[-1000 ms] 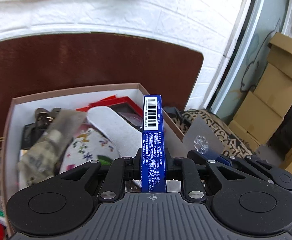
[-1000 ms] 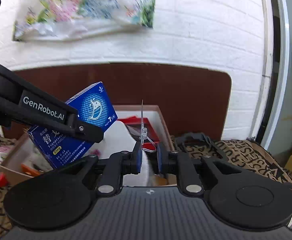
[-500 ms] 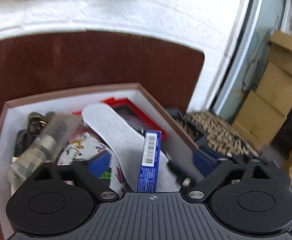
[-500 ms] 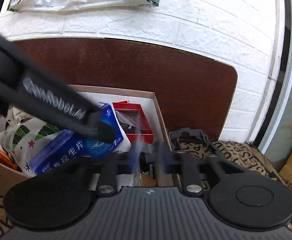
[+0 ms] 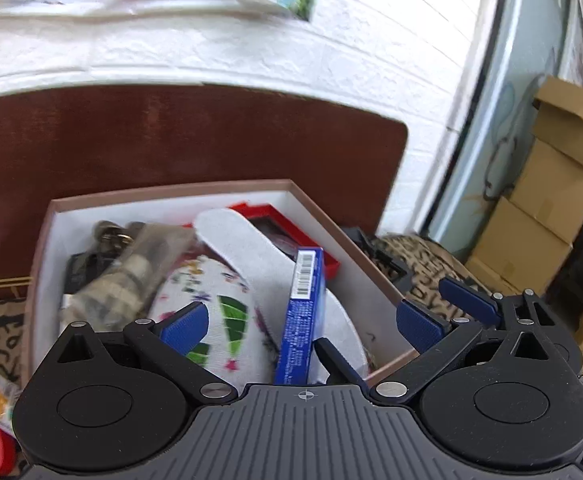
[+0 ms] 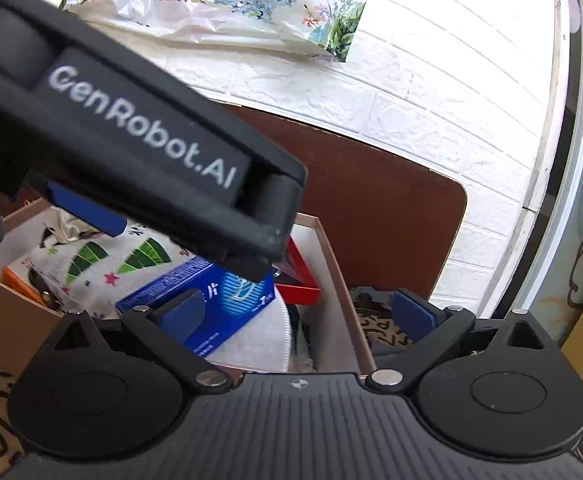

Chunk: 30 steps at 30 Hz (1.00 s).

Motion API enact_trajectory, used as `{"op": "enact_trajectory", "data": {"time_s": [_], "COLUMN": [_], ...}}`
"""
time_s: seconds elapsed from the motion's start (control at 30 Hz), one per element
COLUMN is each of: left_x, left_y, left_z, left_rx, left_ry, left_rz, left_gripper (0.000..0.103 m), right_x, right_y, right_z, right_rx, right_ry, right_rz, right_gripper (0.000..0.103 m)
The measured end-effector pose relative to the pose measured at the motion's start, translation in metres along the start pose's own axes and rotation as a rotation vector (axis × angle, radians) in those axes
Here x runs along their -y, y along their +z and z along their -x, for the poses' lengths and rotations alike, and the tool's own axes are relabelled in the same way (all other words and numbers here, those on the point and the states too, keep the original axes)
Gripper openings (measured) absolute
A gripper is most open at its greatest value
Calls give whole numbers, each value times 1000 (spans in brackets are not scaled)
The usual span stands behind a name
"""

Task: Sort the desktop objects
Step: 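Release the blue box and hook packet into the cardboard box, then move both grippers back over the table toward the green bottle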

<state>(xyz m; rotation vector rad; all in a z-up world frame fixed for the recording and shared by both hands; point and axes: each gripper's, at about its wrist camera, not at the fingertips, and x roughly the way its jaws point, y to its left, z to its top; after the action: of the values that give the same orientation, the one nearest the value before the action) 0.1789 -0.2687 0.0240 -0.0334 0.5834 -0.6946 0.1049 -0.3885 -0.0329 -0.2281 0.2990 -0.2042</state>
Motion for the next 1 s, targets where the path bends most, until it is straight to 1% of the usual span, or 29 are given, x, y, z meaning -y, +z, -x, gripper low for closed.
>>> {"op": "enact_trajectory", "data": {"time_s": [0.1, 0.2, 0.27, 0.33, 0.4, 0.47, 0.53, 0.6, 0.67, 0.73, 0.8, 0.87, 0.93, 1.0], "left_x": [-12, -24, -30, -35, -40, -44, -46, -47, -46, -45, -45, -46, -49, -53], "left_y": [3, 8, 9, 7, 4, 2, 0, -1, -3, -6, -8, -10, -13, -17], "left_z": [15, 22, 21, 17, 13, 11, 9, 7, 7, 10, 16, 26, 38, 50], "left_rx": [38, 55, 54, 37, 17, 11, 5, -4, -8, -7, -2, 11, 25, 31], "left_ry": [23, 49, 70, 80, 83, 87, 87, 78, 73, 74, 77, 83, 94, 102], "left_rz": [39, 72, 86, 98, 107, 112, 118, 124, 123, 115, 106, 99, 99, 104], "left_gripper": [103, 103, 103, 103, 103, 103, 103, 103, 103, 103, 103, 103, 103, 103], "right_x": [-6, -12, -18, -26, -32, -30, -21, -9, 0, -1, -7, -12, -20, -27], "right_y": [7, 14, 17, 17, 14, 10, 6, 4, 0, -1, 1, 3, 9, 12], "right_z": [4, 6, 3, -2, -9, -15, -19, -21, -21, -16, -12, -5, -2, 3], "right_rx": [28, 51, 50, 38, 18, 1, -29, -64, -83, -83, -69, -43, -25, -15], "right_ry": [13, 33, 60, 70, 40, -34, -106, -131, -114, -118, -103, -69, -35, -19], "right_rz": [-12, -24, -19, 16, 69, 95, 78, 36, 10, 10, 24, 29, 43, 56], "right_gripper": [100, 100, 100, 100, 100, 100, 100, 100, 100, 100, 100, 100, 100, 100]}}
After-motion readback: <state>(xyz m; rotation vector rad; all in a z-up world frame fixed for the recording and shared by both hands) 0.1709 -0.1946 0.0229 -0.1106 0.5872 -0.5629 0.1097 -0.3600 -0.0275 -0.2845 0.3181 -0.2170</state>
